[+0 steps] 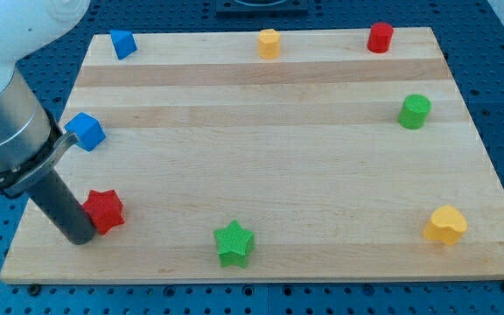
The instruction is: Push the red star towards the green star
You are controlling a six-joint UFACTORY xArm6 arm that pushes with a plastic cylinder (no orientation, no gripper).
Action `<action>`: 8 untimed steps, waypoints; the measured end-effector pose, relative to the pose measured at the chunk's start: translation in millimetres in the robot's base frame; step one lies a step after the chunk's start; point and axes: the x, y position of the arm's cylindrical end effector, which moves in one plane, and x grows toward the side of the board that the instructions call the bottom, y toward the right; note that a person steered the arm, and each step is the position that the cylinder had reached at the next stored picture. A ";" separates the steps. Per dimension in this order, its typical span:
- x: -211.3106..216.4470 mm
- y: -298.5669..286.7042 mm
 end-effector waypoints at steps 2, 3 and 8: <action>-12.2 -33.3; -32.6 -16.2; -35.5 35.6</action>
